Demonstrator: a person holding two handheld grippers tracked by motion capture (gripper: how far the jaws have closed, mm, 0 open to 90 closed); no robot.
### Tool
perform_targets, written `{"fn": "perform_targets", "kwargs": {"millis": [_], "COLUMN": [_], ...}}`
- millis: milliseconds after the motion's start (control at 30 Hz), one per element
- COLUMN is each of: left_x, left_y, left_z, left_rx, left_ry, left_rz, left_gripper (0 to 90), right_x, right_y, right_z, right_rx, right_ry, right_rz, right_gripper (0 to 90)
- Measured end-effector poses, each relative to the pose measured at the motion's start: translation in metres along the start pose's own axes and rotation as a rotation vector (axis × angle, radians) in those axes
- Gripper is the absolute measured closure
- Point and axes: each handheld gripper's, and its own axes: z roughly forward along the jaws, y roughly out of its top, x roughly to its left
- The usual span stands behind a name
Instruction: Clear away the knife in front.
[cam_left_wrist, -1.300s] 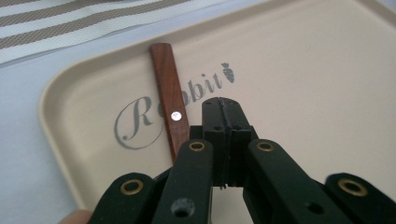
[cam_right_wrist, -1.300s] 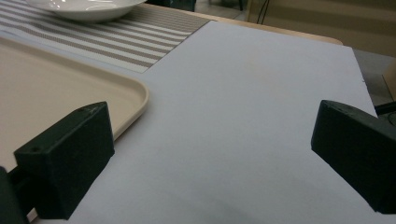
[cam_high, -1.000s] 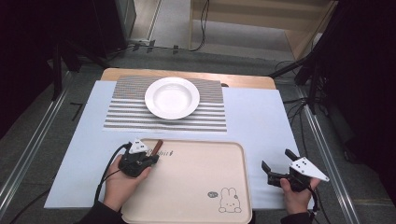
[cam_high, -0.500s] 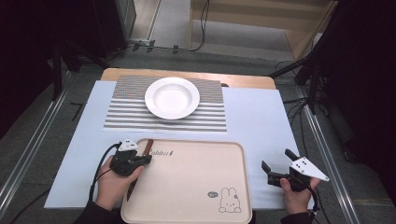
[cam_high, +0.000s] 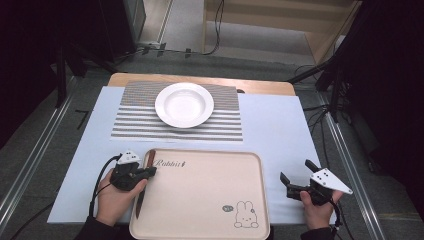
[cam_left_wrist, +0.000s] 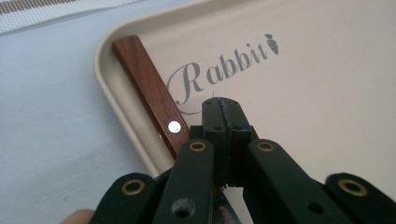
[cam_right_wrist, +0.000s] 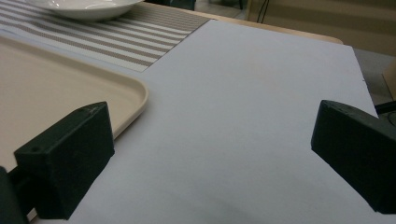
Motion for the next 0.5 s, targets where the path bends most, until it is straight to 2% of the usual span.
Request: {"fn": "perform_targets", "kwargs": {"millis": [67, 100, 233, 267, 333, 433, 500], "left_x": [0.000, -0.001, -0.003, -0.003, -0.002, -0.001, -0.001], "left_y": [-0.001, -0.001, 0.002, 0.003, 0.003, 0.003, 0.003], "left_z": [-0.004, -0.006, -0.017, -0.018, -0.022, -0.026, -0.028], "left_rx": [-0.043, -0.072, -0.169, -0.182, -0.218, -0.249, -0.260], "left_ry": [-0.022, -0.035, -0.026, -0.019, -0.018, -0.009, 0.009], "left_rz": [0.020, 0.030, 0.063, 0.064, 0.064, 0.063, 0.069], "left_gripper": [89.7, 86.0, 61.7, 52.5, 41.8, 29.6, 14.3], "right_x": [0.000, 0.000, 0.000, 0.000, 0.000, 0.000, 0.000], "right_y": [0.000, 0.000, 0.000, 0.000, 0.000, 0.000, 0.000], "right_z": [0.000, 0.000, 0.000, 0.000, 0.000, 0.000, 0.000], "right_rx": [-0.001, -0.001, 0.000, 0.000, 0.001, 0.001, 0.001], "right_ry": [0.001, 0.002, 0.002, 0.003, 0.003, 0.002, 0.002], "right_rz": [-0.001, -0.001, -0.002, -0.002, -0.001, -0.002, -0.002], "right_gripper": [0.0, 0.0, 0.0, 0.0, 0.0, 0.0, 0.0]}}
